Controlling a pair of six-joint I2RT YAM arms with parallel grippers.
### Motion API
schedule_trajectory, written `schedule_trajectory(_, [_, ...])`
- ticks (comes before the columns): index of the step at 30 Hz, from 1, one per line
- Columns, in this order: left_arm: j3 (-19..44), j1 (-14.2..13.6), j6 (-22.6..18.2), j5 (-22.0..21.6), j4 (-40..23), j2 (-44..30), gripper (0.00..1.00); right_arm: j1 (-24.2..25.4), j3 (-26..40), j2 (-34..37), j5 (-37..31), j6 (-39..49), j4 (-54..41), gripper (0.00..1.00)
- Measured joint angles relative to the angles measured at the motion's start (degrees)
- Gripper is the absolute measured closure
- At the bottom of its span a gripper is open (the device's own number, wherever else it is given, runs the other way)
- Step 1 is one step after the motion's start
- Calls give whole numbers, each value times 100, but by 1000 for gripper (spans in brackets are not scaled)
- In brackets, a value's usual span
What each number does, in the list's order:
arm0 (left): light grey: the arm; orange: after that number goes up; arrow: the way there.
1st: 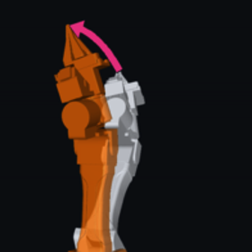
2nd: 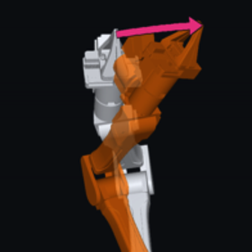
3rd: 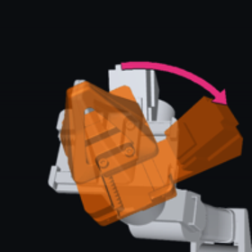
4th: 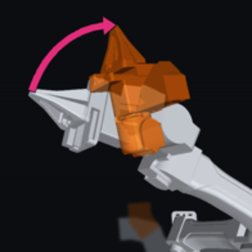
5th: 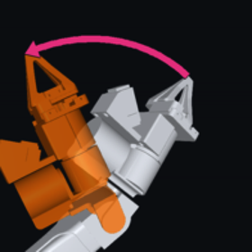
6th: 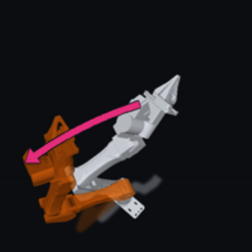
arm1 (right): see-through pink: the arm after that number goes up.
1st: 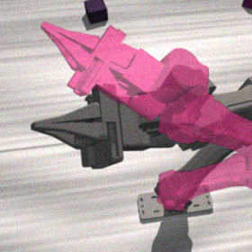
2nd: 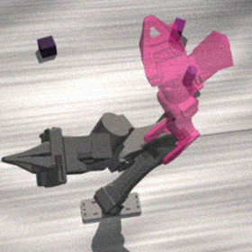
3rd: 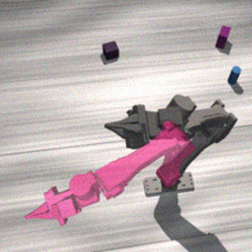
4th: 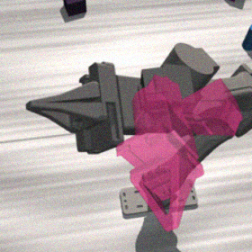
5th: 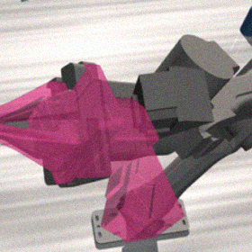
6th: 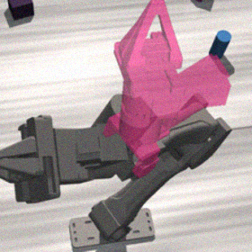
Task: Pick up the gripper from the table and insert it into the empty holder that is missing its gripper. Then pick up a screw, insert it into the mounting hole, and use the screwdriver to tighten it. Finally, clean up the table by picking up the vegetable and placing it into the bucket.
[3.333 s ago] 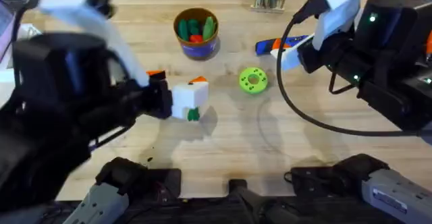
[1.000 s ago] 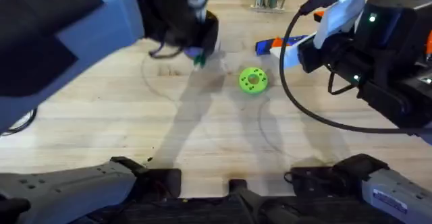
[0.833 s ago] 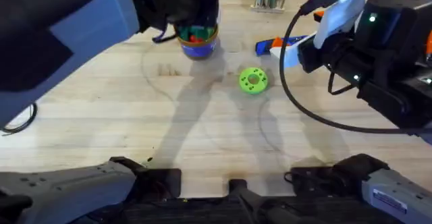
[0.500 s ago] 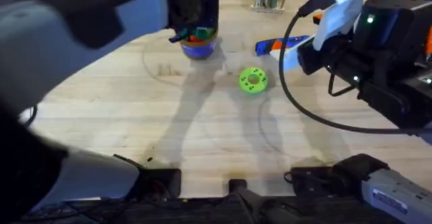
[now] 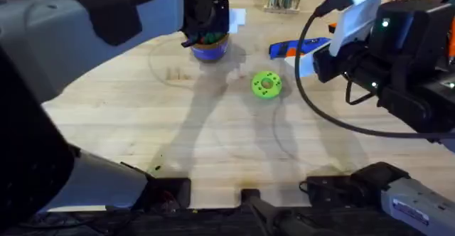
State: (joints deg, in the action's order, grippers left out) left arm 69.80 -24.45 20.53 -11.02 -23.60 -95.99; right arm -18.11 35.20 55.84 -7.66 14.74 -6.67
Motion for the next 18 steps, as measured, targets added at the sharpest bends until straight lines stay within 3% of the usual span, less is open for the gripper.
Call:
schedule_trajectory(4, [83, 0, -30, -1, -488, 340, 13, 0, -2, -290, 2, -578, -254, 10])
schedule_trajectory(7, [183, 0, -227, -5, -1012, 927, 14, 0, 49, -743, 2, -855, -955, 9])
schedule_trajectory(14, [337, 0, -824, -73, -3099, 2623, 13, 0, 830, -1541, 2, -1237, -3415, 11])
schedule_trajectory(18, [337, 0, -944, -80, -3974, 3220, 13, 0, 1123, -2018, 4, -1510, -3975, 10])
